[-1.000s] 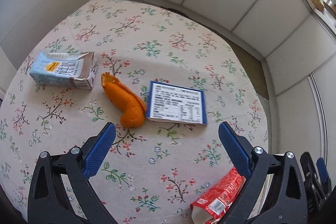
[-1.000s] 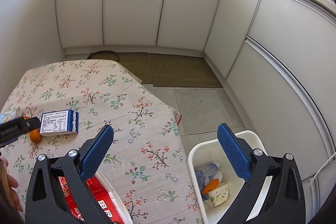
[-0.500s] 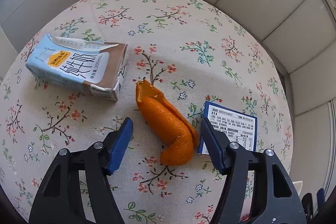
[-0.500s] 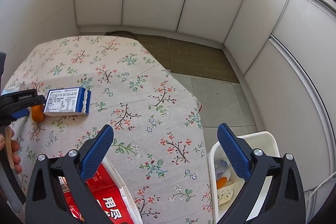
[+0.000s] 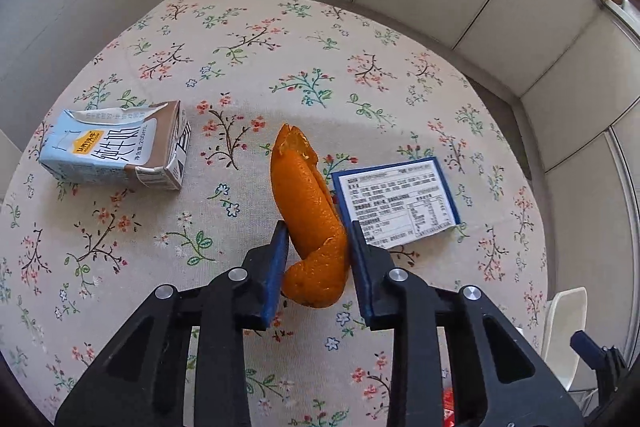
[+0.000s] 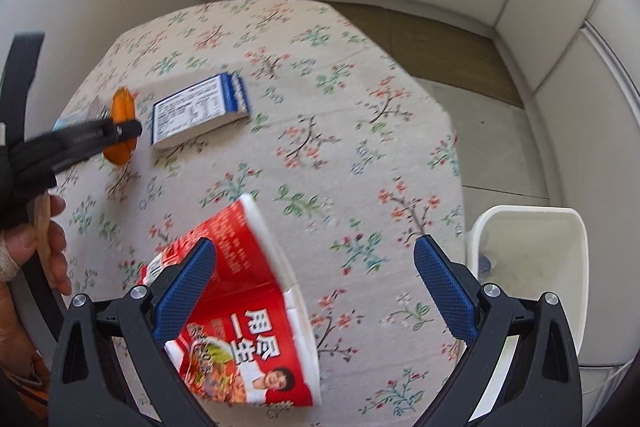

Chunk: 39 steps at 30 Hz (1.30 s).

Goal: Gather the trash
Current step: 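Grasp the orange peel with the left tool while the right tool grasps the red noodle cup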

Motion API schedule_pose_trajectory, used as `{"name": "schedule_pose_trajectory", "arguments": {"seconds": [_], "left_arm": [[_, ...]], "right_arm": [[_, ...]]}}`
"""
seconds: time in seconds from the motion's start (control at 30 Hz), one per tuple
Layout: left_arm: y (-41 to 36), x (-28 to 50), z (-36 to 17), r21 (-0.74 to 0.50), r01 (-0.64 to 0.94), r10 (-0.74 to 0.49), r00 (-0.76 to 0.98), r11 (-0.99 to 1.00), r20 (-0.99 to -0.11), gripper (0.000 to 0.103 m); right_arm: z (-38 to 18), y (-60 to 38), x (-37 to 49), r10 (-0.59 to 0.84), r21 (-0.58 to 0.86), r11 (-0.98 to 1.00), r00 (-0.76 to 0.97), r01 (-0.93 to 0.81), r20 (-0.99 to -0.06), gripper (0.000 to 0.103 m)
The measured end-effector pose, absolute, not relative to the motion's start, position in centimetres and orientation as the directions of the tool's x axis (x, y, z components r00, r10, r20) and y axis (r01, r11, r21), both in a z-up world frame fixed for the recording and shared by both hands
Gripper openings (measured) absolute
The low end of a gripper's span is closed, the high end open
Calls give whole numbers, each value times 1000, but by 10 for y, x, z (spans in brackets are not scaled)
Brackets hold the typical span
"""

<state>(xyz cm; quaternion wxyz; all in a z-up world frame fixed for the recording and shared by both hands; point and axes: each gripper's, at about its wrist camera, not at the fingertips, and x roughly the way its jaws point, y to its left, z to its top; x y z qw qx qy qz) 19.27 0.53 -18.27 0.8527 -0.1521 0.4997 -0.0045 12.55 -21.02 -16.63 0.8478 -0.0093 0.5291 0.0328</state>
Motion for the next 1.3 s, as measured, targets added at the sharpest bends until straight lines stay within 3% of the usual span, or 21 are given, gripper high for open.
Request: {"name": "schedule_pose_trajectory", "arguments": {"seconds": [0.13,0.37,0.53,0.8,0.9,0.97,1.0,1.1,1.3], "left_arm": [[4,180,-155,-272,-92,-181,539,958,-822,29],[-3,148,-114,-255,11,-213,583,967,-784,29],[-5,125,-91,-255,72,-245,612,964,-752,29],[-6,110,-87,-277,98,-278,604,956,-747,29],[-2,110,-90,-284,92,-280,602,954,-748,29],[2,112,-93,-287,81,-277,600,955,-751,29],[5,113,-94,-290,75,-276,597,954,-753,29],[11,116,-99,-302,59,-277,591,952,-757,29],[17,119,-99,-317,45,-280,597,947,-752,29]], "right_arm": [[-164,-214,121,64,53,998,418,-39,-906,96],[-178,-251,100,267,331,930,324,159,-907,96],[-197,-277,59,392,502,785,336,362,-856,96],[-227,-266,23,515,650,590,397,479,-760,96],[-229,-257,34,490,649,609,427,455,-760,85],[-232,-254,44,480,642,620,429,452,-765,65],[-235,-254,50,482,641,619,424,454,-767,49],[-237,-254,58,498,667,603,446,438,-743,37],[-210,-236,76,450,623,715,473,317,-757,29]]}}
